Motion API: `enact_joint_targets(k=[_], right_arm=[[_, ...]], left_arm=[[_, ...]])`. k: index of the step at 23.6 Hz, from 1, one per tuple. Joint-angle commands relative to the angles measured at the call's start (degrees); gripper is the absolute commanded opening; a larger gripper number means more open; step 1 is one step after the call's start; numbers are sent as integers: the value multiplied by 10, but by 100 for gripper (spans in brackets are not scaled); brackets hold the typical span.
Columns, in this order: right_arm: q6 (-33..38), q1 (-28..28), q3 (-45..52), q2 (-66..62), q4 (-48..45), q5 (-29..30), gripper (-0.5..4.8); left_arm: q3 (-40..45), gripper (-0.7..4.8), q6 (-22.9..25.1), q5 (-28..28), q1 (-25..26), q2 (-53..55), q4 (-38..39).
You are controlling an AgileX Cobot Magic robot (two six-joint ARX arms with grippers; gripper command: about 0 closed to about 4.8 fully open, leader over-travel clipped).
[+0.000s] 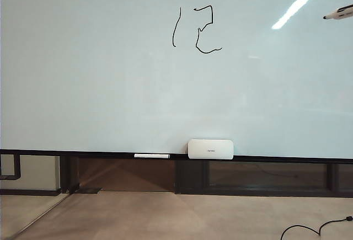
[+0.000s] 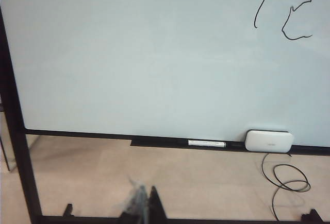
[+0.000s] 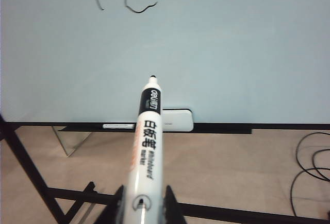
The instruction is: Reach to the right to find the marker pen, pick it up, and write the number 12 on the whiteboard.
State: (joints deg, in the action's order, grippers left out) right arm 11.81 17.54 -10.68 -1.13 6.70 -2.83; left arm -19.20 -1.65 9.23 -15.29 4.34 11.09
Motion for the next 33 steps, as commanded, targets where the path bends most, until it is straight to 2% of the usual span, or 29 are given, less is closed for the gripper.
enact_joint_targets(k=[1, 11, 15, 33], right_arm=[[-15, 0, 2, 0, -8, 20, -1], [-22, 0, 40, 0, -2, 45, -1], [-22, 0, 67, 8, -5, 58, -1], [-43, 0, 102, 9, -9, 59, -1]], left_arm=[[33, -5, -5, -9, -1, 0, -7], [100, -5, -1, -16, -1, -1, -81], [112, -5, 17, -17, -1, -1, -82], [182, -5, 26, -29, -1, -2, -116]])
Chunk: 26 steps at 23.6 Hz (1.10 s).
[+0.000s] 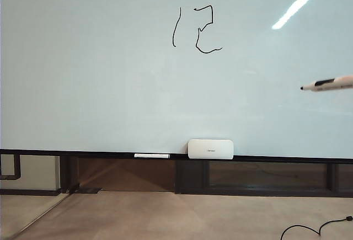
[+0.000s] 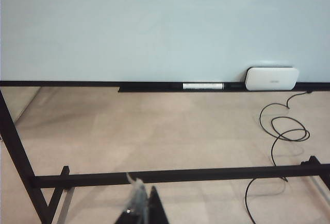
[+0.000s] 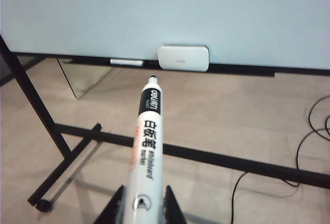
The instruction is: Reach to the right to find the marker pen, pick it up, and write the number 12 on the whiteboard.
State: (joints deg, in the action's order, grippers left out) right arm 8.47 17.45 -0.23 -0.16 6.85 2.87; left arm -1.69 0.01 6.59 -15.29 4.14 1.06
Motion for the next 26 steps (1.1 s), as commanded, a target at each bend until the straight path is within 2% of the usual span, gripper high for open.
enact_joint_targets(k=[1, 9, 26], right_arm=[[-14, 1, -3, 0, -11, 2, -2], [-10, 1, -3, 0, -5, -34, -1], [-10, 1, -3, 0, 10, -33, -1]], left_arm=[[10, -5, 12, -2, -1, 0, -18], [12, -5, 15, 0, -1, 0, -16], [12, -5, 15, 0, -1, 0, -11]])
